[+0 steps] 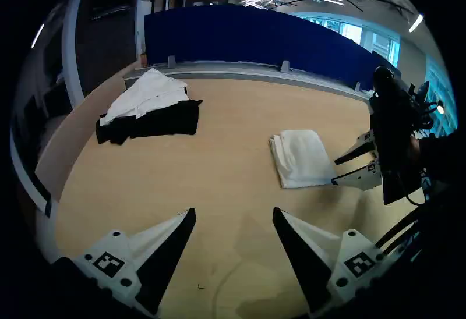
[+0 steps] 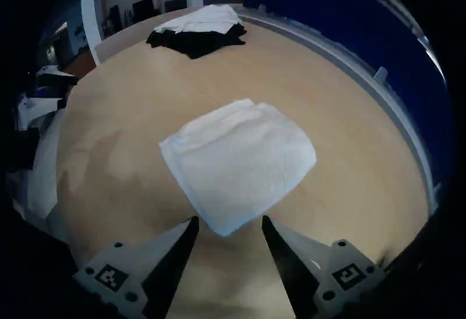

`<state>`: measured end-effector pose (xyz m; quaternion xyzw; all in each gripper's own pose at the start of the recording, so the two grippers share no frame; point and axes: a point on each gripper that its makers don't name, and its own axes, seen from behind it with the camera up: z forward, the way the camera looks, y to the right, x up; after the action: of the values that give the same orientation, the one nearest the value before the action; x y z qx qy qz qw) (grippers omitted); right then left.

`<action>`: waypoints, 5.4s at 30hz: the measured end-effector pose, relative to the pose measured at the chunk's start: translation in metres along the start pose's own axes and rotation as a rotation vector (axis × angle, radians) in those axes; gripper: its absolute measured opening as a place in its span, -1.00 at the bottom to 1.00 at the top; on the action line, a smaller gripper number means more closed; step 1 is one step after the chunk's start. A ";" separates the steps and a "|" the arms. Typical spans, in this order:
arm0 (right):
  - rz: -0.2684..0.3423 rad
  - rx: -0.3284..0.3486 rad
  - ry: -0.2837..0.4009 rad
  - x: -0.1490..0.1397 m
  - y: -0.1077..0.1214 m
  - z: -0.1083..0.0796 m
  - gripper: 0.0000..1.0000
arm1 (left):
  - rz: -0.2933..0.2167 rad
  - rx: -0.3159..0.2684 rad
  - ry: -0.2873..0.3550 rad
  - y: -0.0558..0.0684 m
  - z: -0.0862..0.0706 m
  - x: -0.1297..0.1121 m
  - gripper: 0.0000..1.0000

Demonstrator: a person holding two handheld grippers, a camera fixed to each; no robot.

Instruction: Fold towel

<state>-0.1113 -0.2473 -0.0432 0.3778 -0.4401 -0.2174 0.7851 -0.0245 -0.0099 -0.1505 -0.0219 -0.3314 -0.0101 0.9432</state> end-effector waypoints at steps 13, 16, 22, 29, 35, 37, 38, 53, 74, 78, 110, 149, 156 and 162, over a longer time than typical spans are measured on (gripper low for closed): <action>0.033 0.009 -0.026 -0.017 -0.005 0.007 -0.38 | -0.002 0.000 0.000 -0.003 0.000 -0.003 0.97; 0.037 0.007 -0.026 -0.018 -0.005 0.008 -0.60 | 0.000 0.000 0.000 -0.003 0.000 -0.004 0.97; 0.046 -0.003 -0.021 -0.016 -0.004 0.008 -0.77 | 0.004 -0.002 0.000 -0.001 -0.001 -0.004 0.97; 0.047 -0.003 -0.018 -0.016 -0.003 0.009 -0.91 | 0.007 -0.003 0.000 -0.001 -0.001 -0.004 0.97; 0.039 0.009 -0.009 -0.016 -0.004 0.007 -0.94 | 0.010 -0.004 -0.001 0.000 -0.001 -0.004 0.97; 0.031 0.007 -0.003 -0.014 -0.004 0.006 -0.94 | 0.011 -0.004 -0.001 0.001 -0.001 -0.004 0.97; 0.027 0.005 0.001 -0.013 -0.004 0.005 -0.94 | 0.012 -0.005 -0.001 0.001 -0.002 -0.003 0.97; -0.011 -0.058 0.141 0.042 0.013 -0.031 -0.94 | 0.020 -0.007 0.011 0.003 -0.005 0.005 0.97; -0.081 -0.186 0.312 0.127 0.057 -0.124 -0.93 | 0.042 -0.024 0.067 0.015 -0.009 0.039 0.97; -0.080 -0.203 0.322 0.129 0.063 -0.135 -0.93 | 0.047 -0.029 0.071 0.018 -0.011 0.041 0.97; 0.013 -0.357 0.360 0.107 0.174 -0.223 -0.92 | 0.067 -0.039 0.073 0.023 -0.014 0.046 0.97; 0.164 -0.540 0.247 -0.011 0.332 -0.279 -0.92 | 0.109 -0.024 0.037 0.039 -0.006 0.048 0.97; 0.203 -0.551 0.229 -0.044 0.325 -0.286 -0.91 | 0.115 -0.032 0.036 0.046 -0.006 0.050 0.97; 0.255 -0.564 0.201 -0.085 0.315 -0.289 -0.91 | 0.127 -0.036 0.036 0.050 -0.007 0.051 0.97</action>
<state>0.0950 0.1210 0.0645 0.1069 -0.3265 -0.1921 0.9193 0.0209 0.0395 -0.1257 -0.0595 -0.3119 0.0433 0.9473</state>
